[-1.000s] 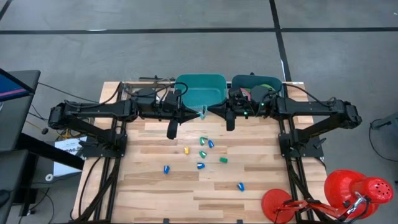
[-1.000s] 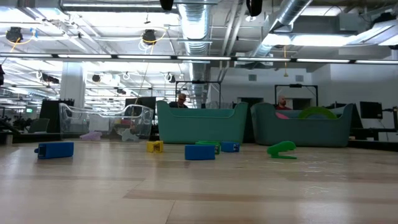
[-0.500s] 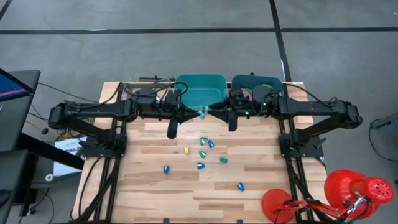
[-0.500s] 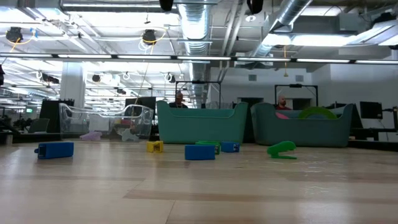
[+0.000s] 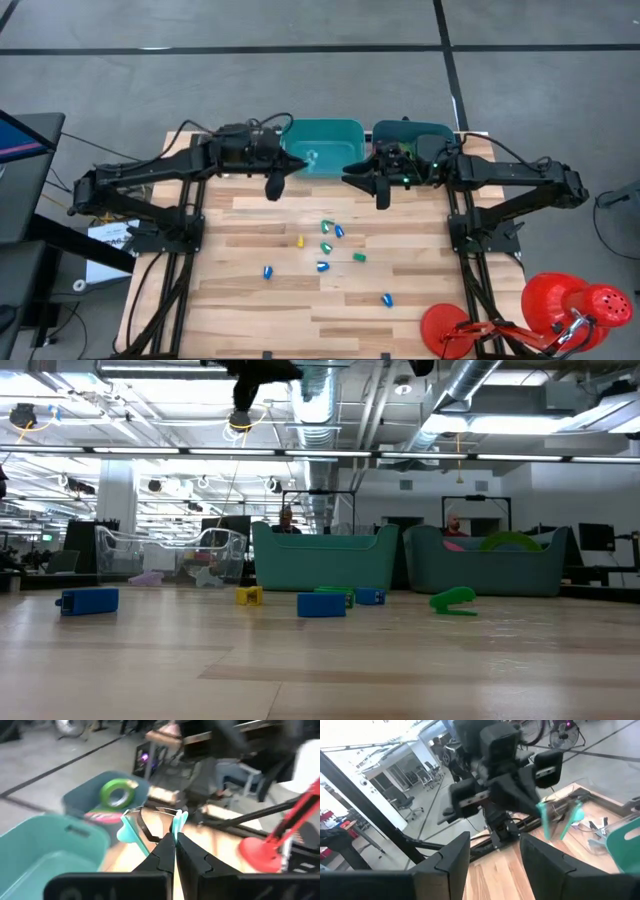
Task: Pick and place Stapler, Stapler remover, tape
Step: Put the light blue staple remover into the transparent bin
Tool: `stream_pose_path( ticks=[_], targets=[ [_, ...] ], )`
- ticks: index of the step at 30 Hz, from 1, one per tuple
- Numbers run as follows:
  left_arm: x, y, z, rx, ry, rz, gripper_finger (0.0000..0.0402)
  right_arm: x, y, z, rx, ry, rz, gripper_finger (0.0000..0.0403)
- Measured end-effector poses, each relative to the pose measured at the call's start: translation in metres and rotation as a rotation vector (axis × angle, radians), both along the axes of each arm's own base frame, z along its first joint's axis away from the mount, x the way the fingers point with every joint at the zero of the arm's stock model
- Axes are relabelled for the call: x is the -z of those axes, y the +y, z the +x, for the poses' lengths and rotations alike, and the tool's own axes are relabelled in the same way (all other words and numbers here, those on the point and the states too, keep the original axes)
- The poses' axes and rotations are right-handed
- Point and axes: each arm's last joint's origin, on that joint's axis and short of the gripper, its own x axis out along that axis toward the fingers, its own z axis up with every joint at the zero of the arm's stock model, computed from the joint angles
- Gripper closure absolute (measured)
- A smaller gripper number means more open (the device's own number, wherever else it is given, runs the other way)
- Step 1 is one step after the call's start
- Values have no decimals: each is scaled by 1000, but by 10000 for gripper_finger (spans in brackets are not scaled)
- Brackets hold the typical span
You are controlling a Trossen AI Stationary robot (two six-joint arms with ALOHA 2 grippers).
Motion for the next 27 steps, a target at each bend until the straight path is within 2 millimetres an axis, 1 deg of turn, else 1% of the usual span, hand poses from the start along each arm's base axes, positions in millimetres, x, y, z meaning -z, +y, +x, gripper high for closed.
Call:
stream_pose_path(
  ticks=[10,18,22,27],
  targets=[
    [11,41,-32,-191,179,-52,399,2,0,0,3,17,-2,263],
    [18,73,-54,-356,250,-80,399,6,0,0,3,56,0,278],
    [21,86,-66,-445,290,-97,399,6,0,-1,3,62,1,281],
    [25,96,-79,-536,344,-118,399,6,0,-1,3,65,0,281]
  ],
)
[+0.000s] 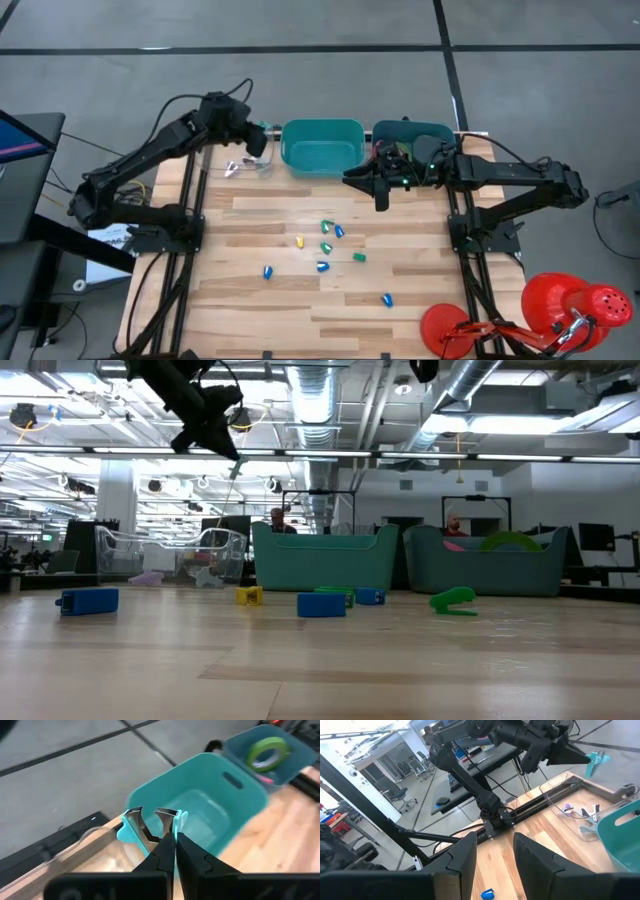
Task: Pick and place Stapler, Stapler remover, tape
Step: Put the light blue staple remover into the transparent bin
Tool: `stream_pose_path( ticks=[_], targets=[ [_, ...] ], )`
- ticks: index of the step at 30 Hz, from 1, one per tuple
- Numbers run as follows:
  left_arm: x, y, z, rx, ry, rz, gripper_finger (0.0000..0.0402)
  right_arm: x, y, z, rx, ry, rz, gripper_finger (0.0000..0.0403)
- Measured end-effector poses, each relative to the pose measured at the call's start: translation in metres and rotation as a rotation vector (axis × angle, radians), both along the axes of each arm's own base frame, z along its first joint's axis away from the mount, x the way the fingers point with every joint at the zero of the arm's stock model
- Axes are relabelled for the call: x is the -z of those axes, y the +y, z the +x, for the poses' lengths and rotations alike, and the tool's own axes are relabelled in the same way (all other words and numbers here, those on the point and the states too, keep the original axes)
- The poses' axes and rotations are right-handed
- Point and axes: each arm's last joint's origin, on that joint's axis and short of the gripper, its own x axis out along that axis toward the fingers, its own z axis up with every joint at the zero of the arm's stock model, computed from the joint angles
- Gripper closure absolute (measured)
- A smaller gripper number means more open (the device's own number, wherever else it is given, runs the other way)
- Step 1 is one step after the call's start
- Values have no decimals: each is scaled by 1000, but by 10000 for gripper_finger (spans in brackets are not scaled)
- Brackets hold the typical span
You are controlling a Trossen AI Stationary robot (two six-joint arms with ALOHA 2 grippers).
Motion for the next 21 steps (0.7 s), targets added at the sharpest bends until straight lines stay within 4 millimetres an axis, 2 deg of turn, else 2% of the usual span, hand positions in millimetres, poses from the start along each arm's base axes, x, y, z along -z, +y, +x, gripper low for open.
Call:
stream_pose_path(
  ticks=[5,14,21],
  targets=[
    [9,6,-9,-73,56,-16,399,1,0,0,0,14,1,281],
    [68,3,-22,-141,203,-131,399,2,0,0,1,16,1,280],
    [87,0,-26,-157,250,-152,399,2,0,0,4,19,1,280]
  ],
)
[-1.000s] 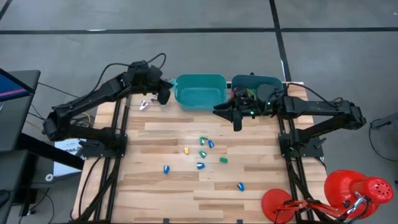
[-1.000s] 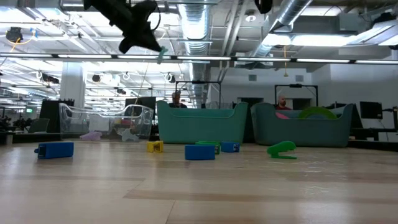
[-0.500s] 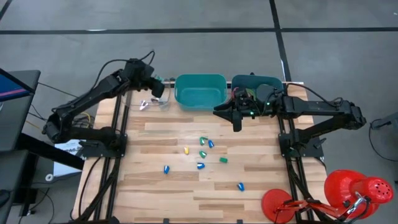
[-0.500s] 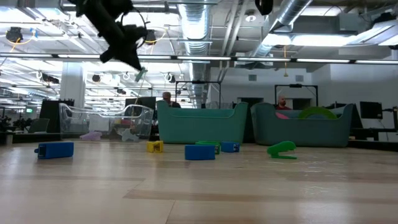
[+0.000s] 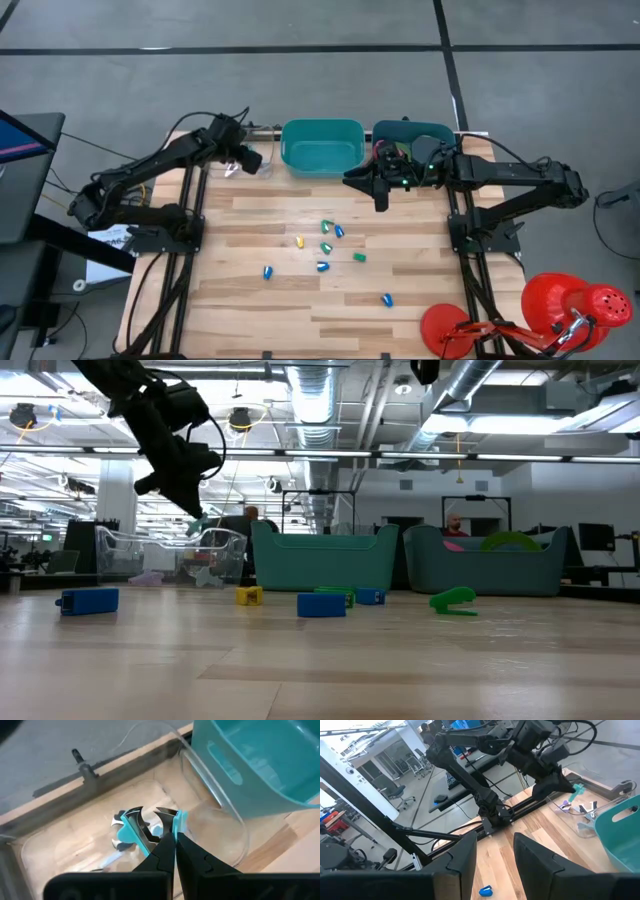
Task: Pick and place Stapler, Stapler remover, tape
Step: Put the light blue staple remover into the transparent bin, then put the green stapler into the green bin
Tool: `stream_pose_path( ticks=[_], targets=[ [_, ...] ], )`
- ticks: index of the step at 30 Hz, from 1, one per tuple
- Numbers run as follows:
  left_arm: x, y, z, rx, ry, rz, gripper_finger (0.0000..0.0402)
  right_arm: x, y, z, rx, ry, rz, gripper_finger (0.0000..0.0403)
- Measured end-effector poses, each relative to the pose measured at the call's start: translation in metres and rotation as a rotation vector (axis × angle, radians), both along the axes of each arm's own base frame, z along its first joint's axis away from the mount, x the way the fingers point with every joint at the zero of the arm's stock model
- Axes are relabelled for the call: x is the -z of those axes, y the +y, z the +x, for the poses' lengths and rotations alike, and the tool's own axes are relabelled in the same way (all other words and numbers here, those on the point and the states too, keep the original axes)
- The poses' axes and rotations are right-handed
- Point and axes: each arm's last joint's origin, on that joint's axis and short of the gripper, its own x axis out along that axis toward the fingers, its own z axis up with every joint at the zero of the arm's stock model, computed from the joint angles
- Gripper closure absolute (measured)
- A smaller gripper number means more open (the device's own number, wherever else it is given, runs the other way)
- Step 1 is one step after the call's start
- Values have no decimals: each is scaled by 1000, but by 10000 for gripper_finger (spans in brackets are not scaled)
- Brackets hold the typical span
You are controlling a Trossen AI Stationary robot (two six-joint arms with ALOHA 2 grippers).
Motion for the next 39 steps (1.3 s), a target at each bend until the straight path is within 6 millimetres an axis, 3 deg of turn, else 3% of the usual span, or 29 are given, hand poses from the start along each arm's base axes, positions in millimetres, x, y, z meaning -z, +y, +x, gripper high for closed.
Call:
stream_pose_path(
  ticks=[18,31,39],
  targets=[
    [4,0,0,0,-1,1,391,2,0,0,1,19,1,281],
    [3,-1,0,7,-8,-4,265,2,0,0,1,19,1,281],
    [-26,-13,5,93,-193,27,240,4,0,-1,0,40,2,281]
  ],
)
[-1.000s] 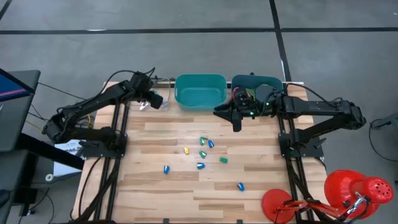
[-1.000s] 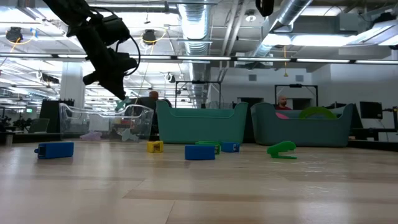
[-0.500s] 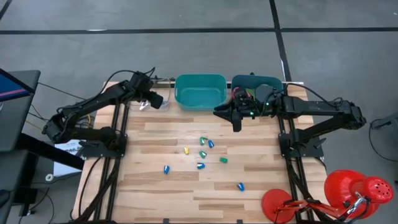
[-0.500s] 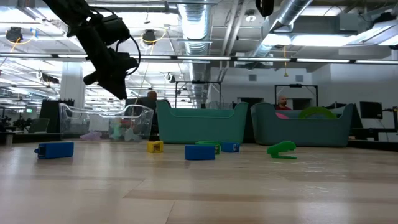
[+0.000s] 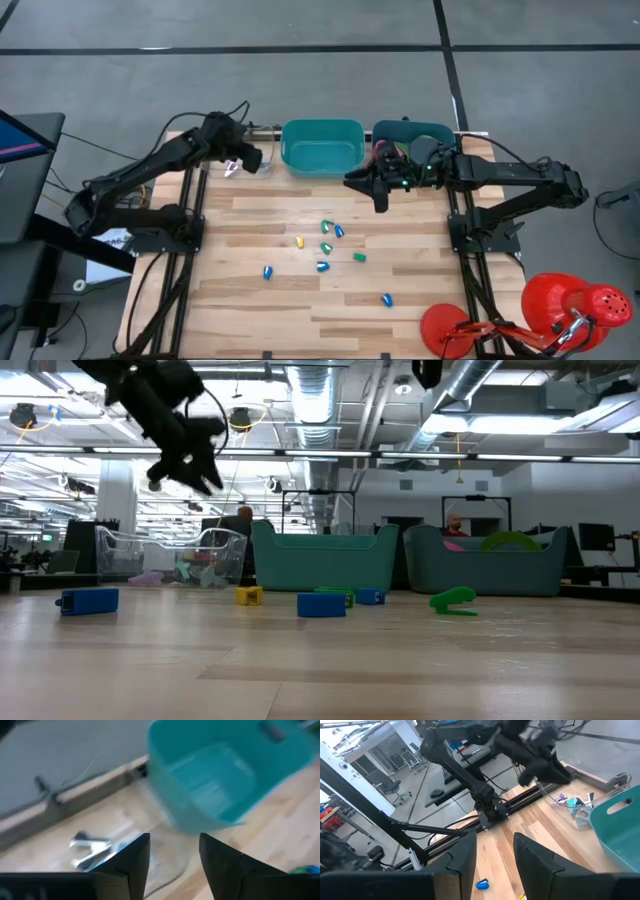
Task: Pick and place Stapler, Stapler remover, tape
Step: Put the green stapler into the green bin
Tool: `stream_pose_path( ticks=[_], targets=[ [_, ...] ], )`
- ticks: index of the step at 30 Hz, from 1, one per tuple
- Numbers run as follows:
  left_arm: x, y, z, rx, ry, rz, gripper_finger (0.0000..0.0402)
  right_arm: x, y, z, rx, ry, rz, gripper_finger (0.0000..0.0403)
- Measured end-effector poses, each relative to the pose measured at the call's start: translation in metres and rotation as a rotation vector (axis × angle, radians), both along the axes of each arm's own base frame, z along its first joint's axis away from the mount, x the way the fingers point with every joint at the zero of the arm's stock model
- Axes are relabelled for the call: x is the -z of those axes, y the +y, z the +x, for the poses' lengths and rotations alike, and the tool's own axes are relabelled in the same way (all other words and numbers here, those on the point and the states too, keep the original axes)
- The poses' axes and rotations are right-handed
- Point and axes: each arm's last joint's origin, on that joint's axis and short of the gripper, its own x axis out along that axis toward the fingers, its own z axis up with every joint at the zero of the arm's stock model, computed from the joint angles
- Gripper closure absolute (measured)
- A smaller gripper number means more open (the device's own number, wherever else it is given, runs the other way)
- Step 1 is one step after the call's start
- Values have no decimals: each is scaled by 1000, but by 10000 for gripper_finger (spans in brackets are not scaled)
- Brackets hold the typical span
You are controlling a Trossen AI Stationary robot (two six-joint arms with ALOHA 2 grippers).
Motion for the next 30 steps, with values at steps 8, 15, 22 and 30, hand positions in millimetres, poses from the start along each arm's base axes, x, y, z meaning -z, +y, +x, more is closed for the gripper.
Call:
stream_pose_path(
  ticks=[8,15,22,30],
  targets=[
    [-31,-35,-1,134,-147,106,240,8,1,-2,-5,83,0,281],
    [-42,-61,8,272,-227,150,235,12,3,-4,-80,132,-2,276],
    [-51,-84,23,406,-323,188,226,22,19,-8,-183,238,-82,253],
    [-64,-110,35,554,-455,250,212,36,37,-16,-267,395,-161,205]
  ],
)
